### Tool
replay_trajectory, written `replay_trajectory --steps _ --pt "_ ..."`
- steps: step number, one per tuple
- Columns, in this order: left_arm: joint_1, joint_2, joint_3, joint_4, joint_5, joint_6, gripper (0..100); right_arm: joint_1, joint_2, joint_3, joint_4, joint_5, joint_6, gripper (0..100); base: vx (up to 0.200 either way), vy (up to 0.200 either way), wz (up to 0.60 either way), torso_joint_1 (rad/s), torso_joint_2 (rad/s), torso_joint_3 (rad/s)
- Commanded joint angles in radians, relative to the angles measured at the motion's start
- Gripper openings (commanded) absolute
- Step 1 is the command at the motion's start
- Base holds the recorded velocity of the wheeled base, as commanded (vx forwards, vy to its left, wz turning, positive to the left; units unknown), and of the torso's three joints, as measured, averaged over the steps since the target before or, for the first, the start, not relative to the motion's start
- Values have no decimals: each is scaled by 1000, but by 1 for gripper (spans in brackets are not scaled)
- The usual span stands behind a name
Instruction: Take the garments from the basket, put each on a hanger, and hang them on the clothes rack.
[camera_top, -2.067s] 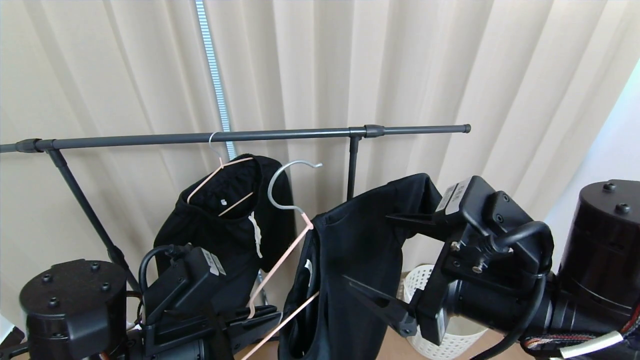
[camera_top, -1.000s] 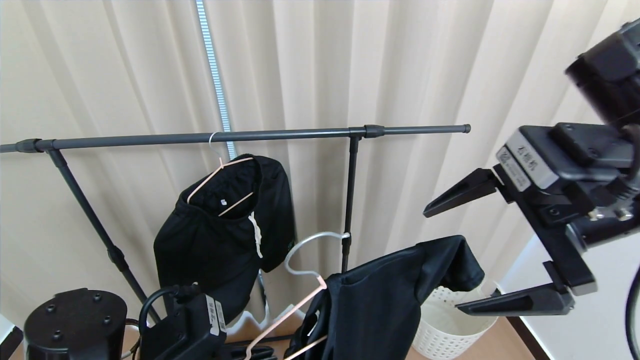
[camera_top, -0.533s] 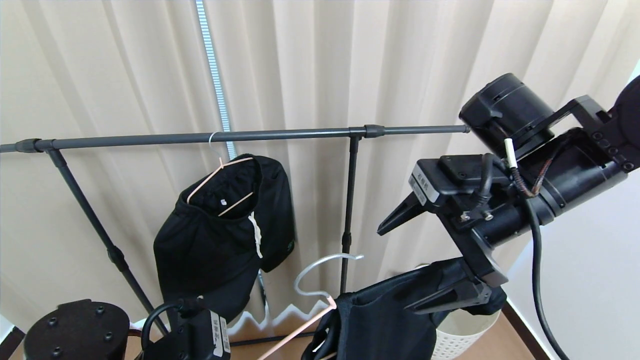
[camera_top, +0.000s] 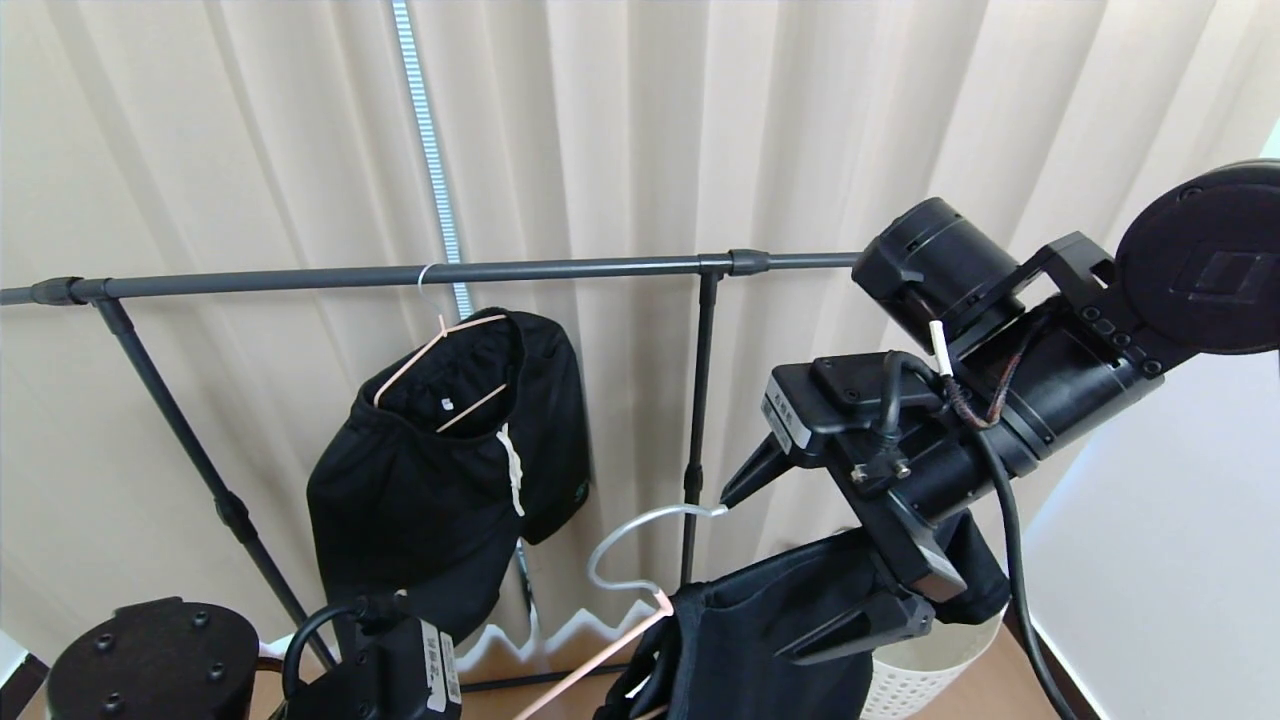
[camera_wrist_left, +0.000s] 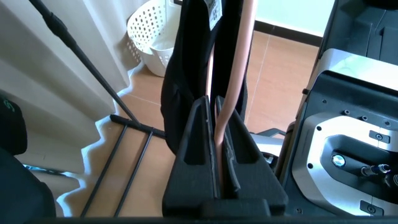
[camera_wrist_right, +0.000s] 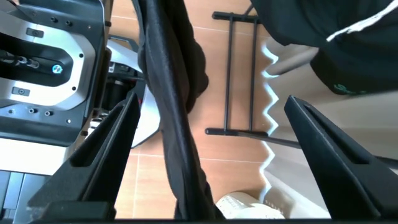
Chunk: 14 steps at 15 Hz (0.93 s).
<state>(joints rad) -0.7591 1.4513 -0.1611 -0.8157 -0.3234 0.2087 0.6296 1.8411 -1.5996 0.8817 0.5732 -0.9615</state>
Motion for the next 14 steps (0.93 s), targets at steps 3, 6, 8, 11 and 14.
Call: replay_trajectory --steps 3,6,8,11,14 --pt "0 0 -3 0 1 0 0 2 10 3 -1 24 0 100 0 0 0 0 0 0" --pt "0 -2 -5 0 1 0 0 18 9 23 2 25 0 0 0 0 0 0 0 0" --pt "1 -2 -6 0 1 0 0 18 9 33 -7 28 -2 0 0 0 0 0 0 0" --pt "4 3 -8 0 1 -2 0 18 -3 30 -9 56 0 0 0 0 0 0 0 0" --pt "15 4 -8 -2 0 -2 100 13 -29 36 -7 51 6 0 0 0 0 0 0 0"
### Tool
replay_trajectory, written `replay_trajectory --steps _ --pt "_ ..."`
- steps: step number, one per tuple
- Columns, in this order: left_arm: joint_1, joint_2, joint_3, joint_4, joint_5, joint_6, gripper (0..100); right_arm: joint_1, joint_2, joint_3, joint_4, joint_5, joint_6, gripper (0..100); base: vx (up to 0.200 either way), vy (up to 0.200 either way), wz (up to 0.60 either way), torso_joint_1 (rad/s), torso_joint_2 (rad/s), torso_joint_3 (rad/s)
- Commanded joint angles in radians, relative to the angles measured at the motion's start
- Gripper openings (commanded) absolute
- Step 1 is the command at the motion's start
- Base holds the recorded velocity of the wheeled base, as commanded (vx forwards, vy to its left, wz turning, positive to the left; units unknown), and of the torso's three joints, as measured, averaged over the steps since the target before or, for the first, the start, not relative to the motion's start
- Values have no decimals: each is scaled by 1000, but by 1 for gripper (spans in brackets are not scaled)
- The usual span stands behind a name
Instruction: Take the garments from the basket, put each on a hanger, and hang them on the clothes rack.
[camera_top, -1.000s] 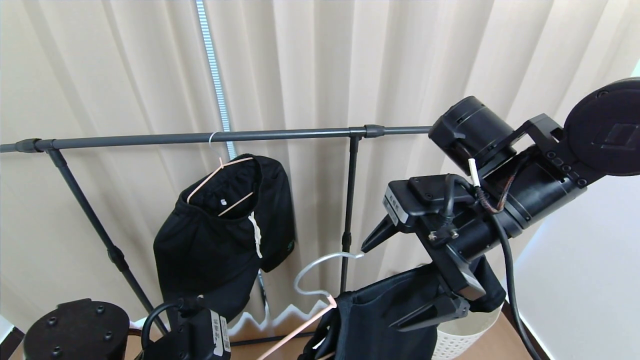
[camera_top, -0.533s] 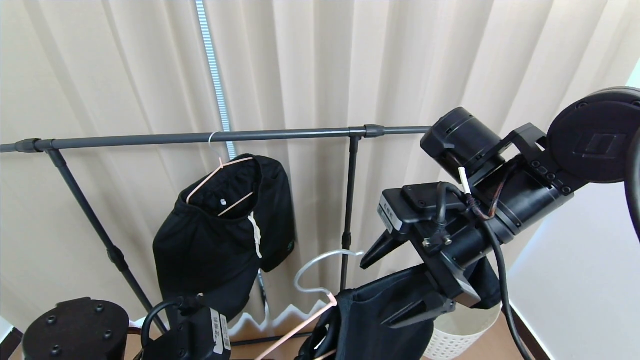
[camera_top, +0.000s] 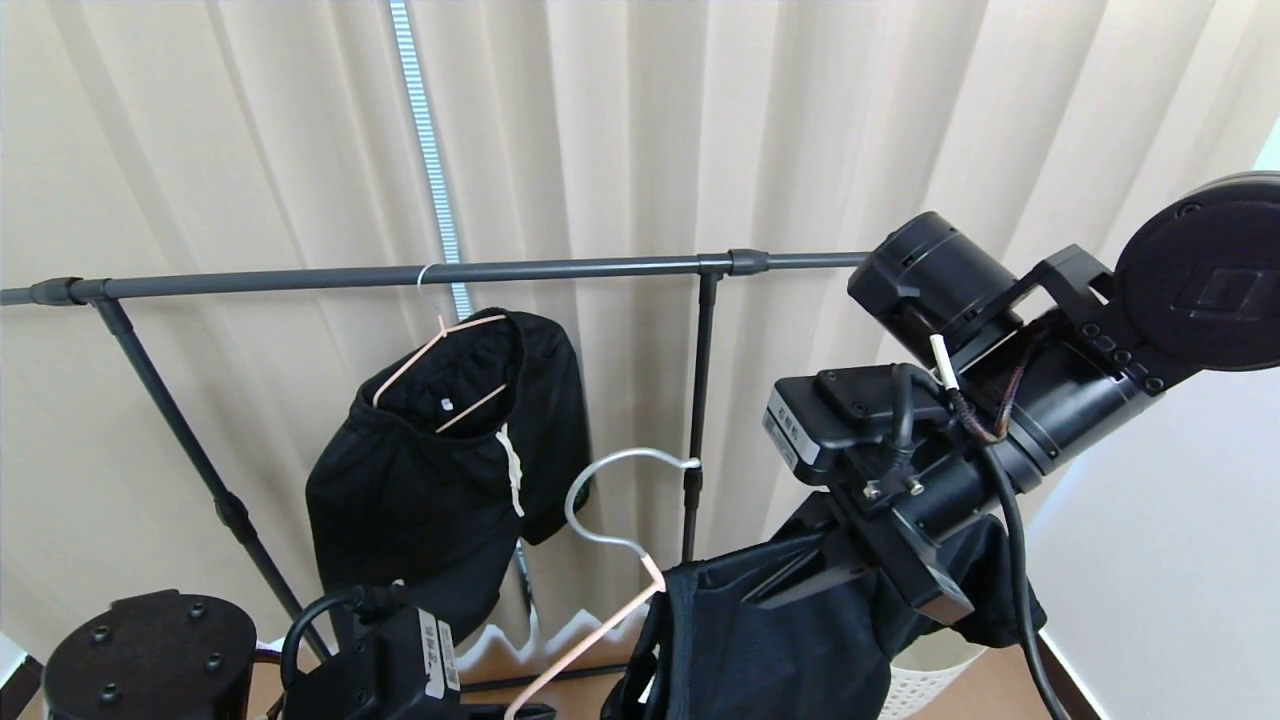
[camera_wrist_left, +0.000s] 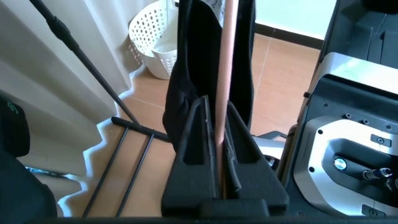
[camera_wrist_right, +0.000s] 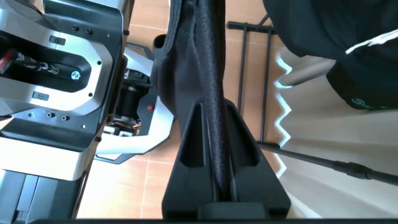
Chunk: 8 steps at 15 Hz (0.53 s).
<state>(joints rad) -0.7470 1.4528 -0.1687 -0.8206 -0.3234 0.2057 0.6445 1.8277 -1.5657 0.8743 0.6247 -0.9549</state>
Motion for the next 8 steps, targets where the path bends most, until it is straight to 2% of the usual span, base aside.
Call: replay_trajectory --steps 1,4,5,8 --pt "11 5 -6 3 0 -5 100 -3 -21 3 -1 -2 11 0 0 0 0 0 0 0" --pt "89 6 -20 3 -5 -16 100 -49 -8 3 -63 -13 133 0 0 0 0 0 0 0" --pt "130 9 -32 3 -9 -16 100 -75 2 7 -103 -39 145 0 0 0 0 0 0 0" --pt "271 5 -64 5 -141 -20 100 -101 12 7 -192 -191 150 0 0 0 0 0 0 0"
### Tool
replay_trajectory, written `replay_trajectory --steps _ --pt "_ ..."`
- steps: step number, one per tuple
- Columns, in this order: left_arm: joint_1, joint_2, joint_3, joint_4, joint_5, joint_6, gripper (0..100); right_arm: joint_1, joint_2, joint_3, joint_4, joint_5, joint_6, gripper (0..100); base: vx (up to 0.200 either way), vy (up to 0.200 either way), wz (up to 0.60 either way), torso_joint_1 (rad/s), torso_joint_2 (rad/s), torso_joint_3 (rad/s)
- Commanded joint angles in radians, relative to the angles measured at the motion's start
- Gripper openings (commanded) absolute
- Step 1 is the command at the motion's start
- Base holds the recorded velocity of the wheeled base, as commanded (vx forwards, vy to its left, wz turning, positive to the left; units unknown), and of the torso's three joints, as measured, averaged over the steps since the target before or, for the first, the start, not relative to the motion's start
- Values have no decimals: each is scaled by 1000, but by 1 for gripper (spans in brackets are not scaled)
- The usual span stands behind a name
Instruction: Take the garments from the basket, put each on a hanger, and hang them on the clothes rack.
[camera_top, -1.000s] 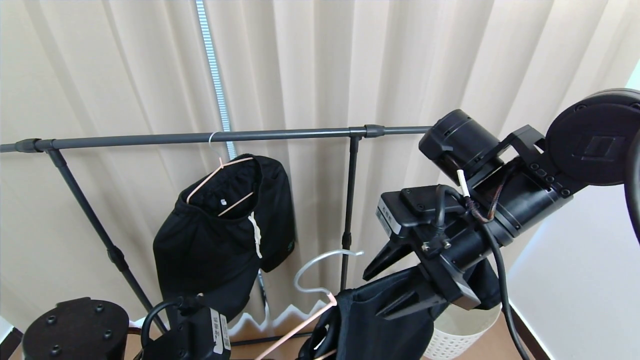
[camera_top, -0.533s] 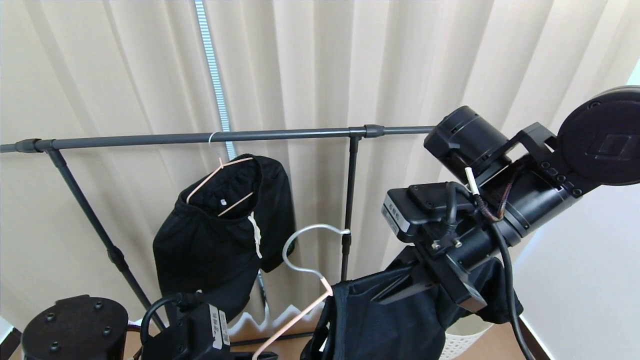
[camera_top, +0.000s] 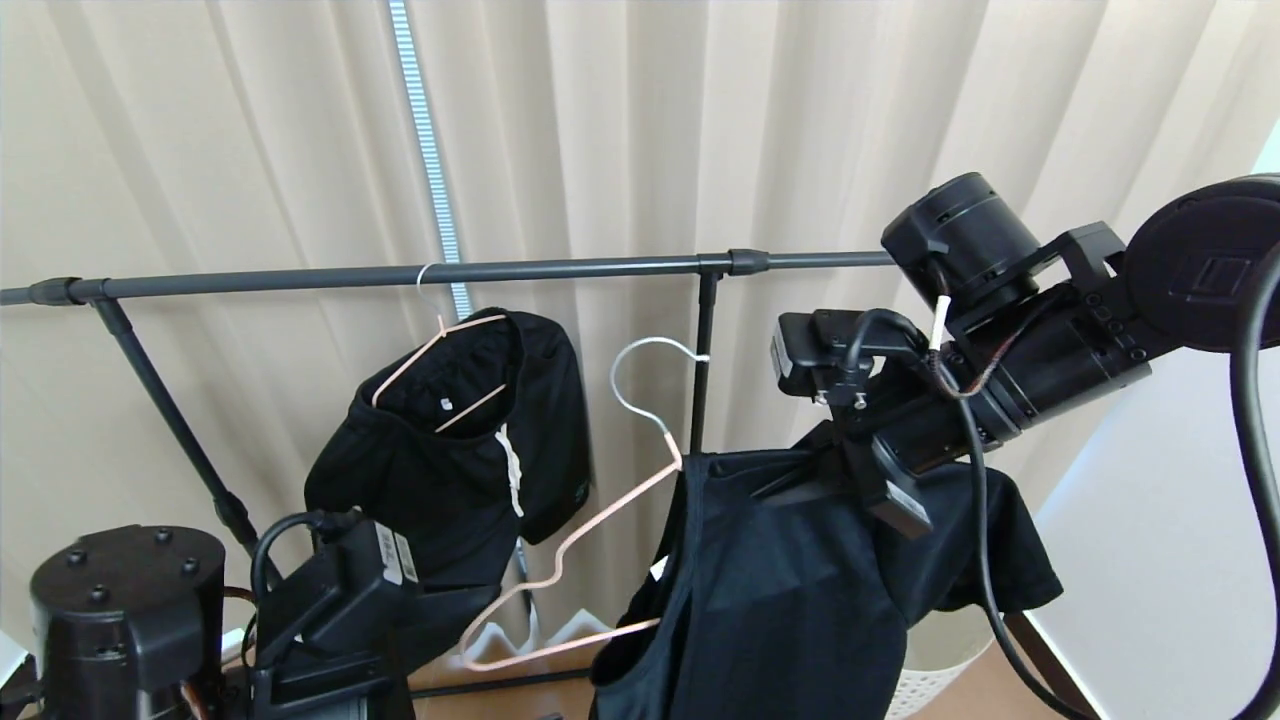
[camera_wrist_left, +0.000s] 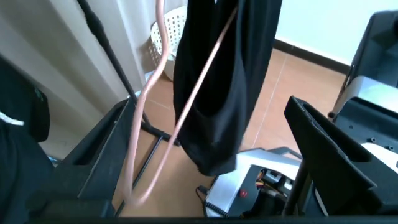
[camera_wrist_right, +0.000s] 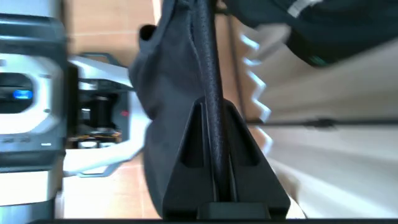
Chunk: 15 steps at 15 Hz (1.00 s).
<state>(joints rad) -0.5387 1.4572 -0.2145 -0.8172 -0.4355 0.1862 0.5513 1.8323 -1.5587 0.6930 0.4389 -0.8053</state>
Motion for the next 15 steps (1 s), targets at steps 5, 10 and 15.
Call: replay_trajectory --steps 5,10,15 --pt "108 109 -111 3 -66 -217 100 -11 -10 11 -110 -206 17 0 0 0 0 0 0 0" --pt "19 209 -180 6 72 -350 100 52 -117 42 -236 -350 34 0 0 0 0 0 0 0" --pt "-40 268 -269 9 232 -502 100 79 -166 117 -311 -350 126 0 0 0 0 0 0 0"
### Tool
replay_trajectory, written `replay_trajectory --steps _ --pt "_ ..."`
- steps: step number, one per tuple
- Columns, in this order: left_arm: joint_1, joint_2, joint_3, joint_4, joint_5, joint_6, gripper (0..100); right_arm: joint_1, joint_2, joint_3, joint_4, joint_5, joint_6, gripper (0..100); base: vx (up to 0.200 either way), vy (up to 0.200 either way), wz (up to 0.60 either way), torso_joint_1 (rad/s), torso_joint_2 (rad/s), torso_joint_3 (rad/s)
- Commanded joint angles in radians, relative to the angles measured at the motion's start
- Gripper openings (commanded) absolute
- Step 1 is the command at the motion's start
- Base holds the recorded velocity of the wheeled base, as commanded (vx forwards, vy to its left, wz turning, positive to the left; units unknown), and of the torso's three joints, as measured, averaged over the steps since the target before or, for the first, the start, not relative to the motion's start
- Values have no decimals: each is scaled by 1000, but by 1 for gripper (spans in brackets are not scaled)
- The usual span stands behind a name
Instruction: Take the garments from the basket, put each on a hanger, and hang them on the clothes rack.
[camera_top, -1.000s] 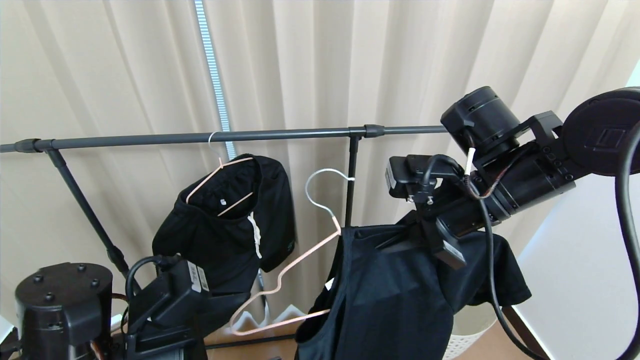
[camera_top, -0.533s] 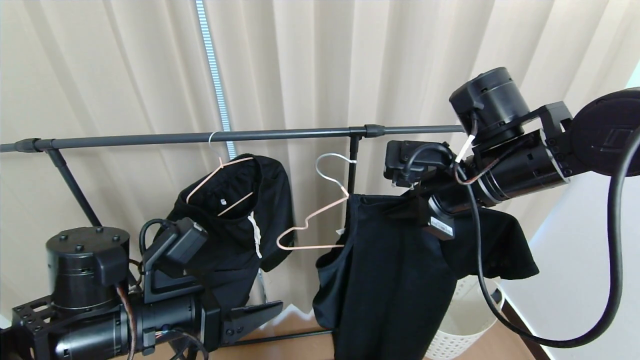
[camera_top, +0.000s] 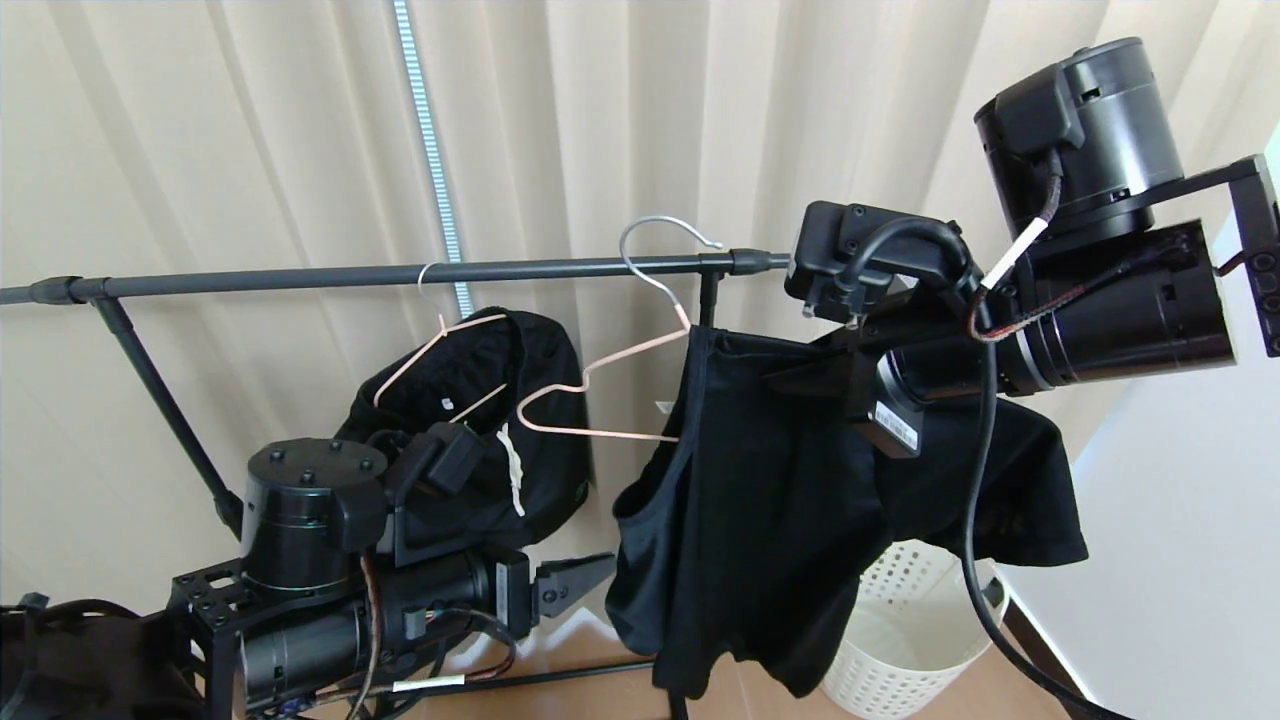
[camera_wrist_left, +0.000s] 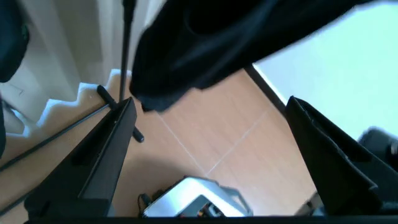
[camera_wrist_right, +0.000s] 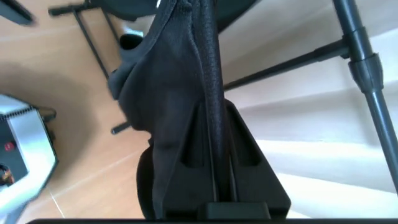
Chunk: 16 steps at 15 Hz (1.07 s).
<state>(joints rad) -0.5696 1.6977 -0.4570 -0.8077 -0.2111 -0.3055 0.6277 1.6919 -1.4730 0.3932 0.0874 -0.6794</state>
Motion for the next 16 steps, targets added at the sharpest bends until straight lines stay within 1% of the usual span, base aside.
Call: replay_trajectory --steps 1,3,4,6,7,8,11,12,15,16 --pt "-9 28 -35 -1 13 -30 100 3 -34 59 -37 2 0 0 0 0 0 0 0 0" --pt "-10 30 -48 -1 19 -49 100 17 -47 105 -100 3 1 0 0 0 0 0 0 0" --pt "-10 30 -49 -1 19 -49 100 40 -60 118 -116 2 3 0 0 0 0 0 0 0" --pt "-10 30 -51 -2 22 -52 100 44 -67 126 -116 2 1 0 0 0 0 0 0 0" --pt "-12 30 -65 -2 48 -73 100 55 -84 138 -116 2 1 0 0 0 0 0 0 0" --pt "-15 31 -65 -2 58 -83 100 76 -97 146 -117 2 3 0 0 0 0 0 0 0" --pt "-23 33 -75 -4 79 -87 100 89 -112 149 -111 2 3 0 0 0 0 0 0 0" --pt "-23 30 -77 -4 79 -101 100 96 -113 160 -116 2 3 0 0 0 0 0 0 0" --pt "-24 33 -77 -4 81 -104 100 99 -123 166 -116 3 3 0 0 0 0 0 0 0" --pt "-23 30 -89 -5 102 -106 100 112 -135 180 -116 3 3 0 0 0 0 0 0 0"
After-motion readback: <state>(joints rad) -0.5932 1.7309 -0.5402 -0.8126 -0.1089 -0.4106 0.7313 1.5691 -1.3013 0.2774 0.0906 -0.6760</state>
